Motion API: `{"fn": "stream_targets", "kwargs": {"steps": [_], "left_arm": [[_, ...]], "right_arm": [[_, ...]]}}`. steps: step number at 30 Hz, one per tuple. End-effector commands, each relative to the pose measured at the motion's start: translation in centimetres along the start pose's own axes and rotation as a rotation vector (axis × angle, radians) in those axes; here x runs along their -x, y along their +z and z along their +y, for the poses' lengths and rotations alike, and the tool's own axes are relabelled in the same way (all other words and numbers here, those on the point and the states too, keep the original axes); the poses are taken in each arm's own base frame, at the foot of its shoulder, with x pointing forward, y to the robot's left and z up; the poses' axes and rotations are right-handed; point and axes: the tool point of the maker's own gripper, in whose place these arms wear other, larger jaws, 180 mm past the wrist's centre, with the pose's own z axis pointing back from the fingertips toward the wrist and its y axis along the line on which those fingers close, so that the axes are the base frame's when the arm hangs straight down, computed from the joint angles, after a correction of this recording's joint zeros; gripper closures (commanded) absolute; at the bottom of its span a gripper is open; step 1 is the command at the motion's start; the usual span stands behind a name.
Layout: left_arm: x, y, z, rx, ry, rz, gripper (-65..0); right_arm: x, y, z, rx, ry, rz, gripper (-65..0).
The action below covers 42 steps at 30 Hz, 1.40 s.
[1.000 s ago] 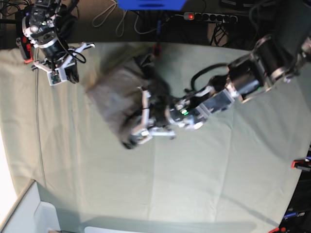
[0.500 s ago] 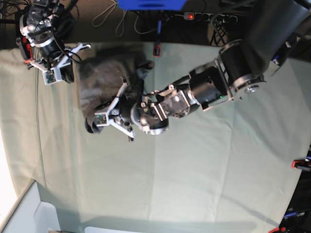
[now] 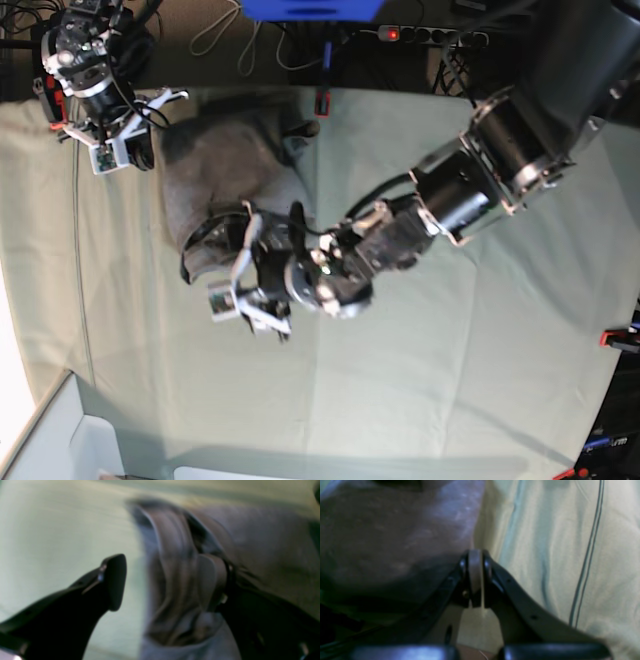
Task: Layout the t-shirt on the table in an organized manner, then fold the t-shirt properly
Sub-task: 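Grasp the folded bundle with both grippers and fold it over once more, then press and tidy the folded shirt edge with the right gripper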
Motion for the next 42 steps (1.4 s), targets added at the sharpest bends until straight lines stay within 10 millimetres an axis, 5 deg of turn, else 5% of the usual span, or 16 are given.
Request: {"fn": "stream_targets", "kwargs": {"steps": [1,8,11,15,18,24,31,35,42], "left_arm": [[-2.5,0.6,1.3,-0.022,-0.017,-0.066,-42.2],[-0.8,5.5,7.0,-0.177,0.083,-0.117,-42.2],[2.0,10.9,11.1,-0.341,0.211,-0.173,-42.2],[8.2,19.1,15.0,-0.597,0.411,-0.224,-42.2],[14.0,24.6,14.9,-0.761,0.554,-0.228,-42.2],[23.8,32.3,11.0,-0.978,0.763,-0.159,-42.2],[28.1,34.6,7.2,-1.036,0.850,-0.091,-42.2],[28.8,34.4,6.0,-1.030,0.869,-0.074,-42.2],[29.1,34.2,5.5,-1.024,0.879,-0.066,-42.2]], "right_arm": [[-0.8,0.3,0.2,-0.014,0.003,-0.037,0.0],[-2.5,-0.2,3.3,-0.054,-0.042,-0.086,0.0],[-3.9,-0.5,6.4,-0.134,-0.024,-0.119,0.0],[-4.5,-1.2,9.8,-0.229,-0.020,-0.130,0.0],[-3.8,-2.2,11.1,-0.269,-0.038,-0.110,0.0],[-1.9,-4.0,11.8,-0.301,-0.071,-0.060,0.0],[-1.4,-4.2,15.0,-0.388,-0.065,-0.042,0.0],[0.0,-4.5,15.6,-0.404,-0.084,-0.006,0.0],[-0.6,-3.5,15.3,-0.391,-0.070,-0.027,0.0]]}}
